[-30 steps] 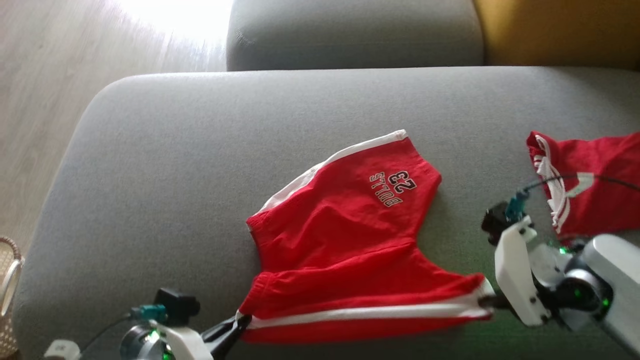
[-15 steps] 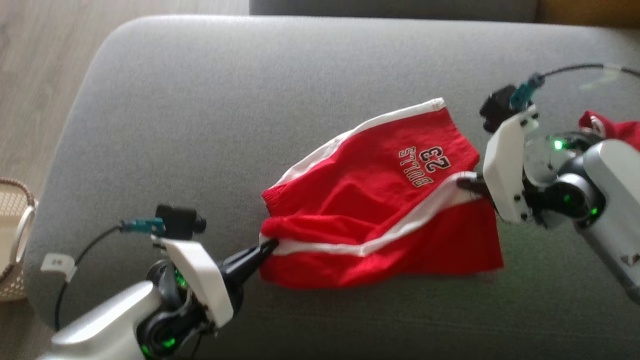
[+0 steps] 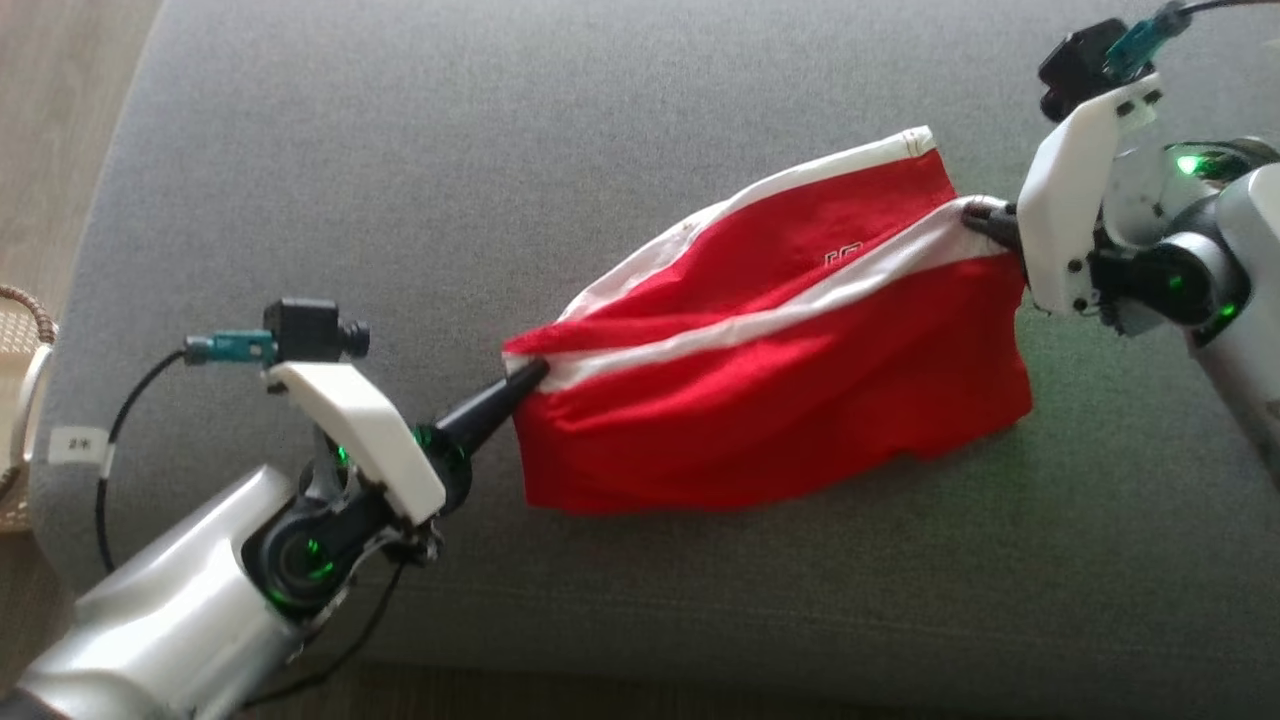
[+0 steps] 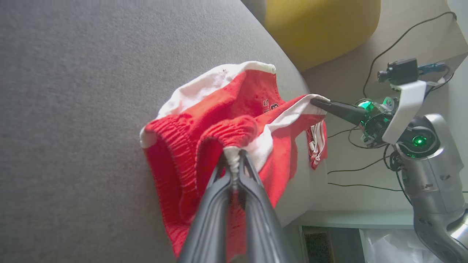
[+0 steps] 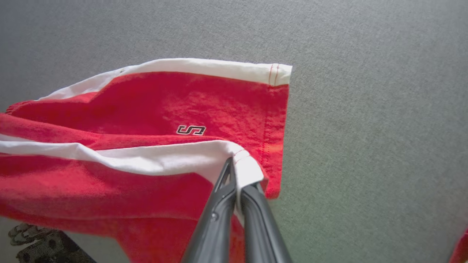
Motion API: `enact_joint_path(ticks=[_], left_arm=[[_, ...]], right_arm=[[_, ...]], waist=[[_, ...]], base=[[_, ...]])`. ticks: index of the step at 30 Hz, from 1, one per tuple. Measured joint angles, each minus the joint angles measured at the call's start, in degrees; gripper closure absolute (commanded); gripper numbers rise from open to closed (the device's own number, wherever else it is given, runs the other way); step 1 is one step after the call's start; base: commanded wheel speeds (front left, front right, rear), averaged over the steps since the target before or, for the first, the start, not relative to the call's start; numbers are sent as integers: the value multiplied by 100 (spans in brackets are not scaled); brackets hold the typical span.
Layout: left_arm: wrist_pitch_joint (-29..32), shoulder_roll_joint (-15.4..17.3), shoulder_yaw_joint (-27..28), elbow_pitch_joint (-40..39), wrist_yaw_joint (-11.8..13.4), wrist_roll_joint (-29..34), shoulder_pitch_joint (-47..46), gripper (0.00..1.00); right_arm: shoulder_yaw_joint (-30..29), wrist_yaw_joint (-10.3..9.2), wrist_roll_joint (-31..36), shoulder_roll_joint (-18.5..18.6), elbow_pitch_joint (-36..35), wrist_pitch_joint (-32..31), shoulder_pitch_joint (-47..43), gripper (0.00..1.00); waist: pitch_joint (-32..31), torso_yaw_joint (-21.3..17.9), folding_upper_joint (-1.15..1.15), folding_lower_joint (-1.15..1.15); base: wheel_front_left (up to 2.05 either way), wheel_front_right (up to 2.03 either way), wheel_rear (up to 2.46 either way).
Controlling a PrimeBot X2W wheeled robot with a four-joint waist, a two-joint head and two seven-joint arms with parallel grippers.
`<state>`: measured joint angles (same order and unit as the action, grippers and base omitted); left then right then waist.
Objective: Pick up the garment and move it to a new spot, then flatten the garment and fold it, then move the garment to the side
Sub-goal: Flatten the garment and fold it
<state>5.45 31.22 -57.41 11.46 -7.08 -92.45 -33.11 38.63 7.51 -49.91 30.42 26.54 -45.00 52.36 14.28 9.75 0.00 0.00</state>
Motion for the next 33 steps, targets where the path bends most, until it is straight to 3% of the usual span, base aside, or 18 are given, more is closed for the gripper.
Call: enact_joint_path(ticks=[24, 33], left_arm=[[-519, -754, 279, 1270, -2, 163, -467, 100], [-664, -949, 321, 1433, -2, 263, -631, 100]], right_arm=[[1010, 0, -8, -41, 1102, 2120, 988, 100], [1414, 0, -194, -74, 1357, 2423, 1201, 100]], waist=[[621, 257, 0, 0], [789, 313, 0, 0]], base=[[0, 0, 0], [0, 0, 0]])
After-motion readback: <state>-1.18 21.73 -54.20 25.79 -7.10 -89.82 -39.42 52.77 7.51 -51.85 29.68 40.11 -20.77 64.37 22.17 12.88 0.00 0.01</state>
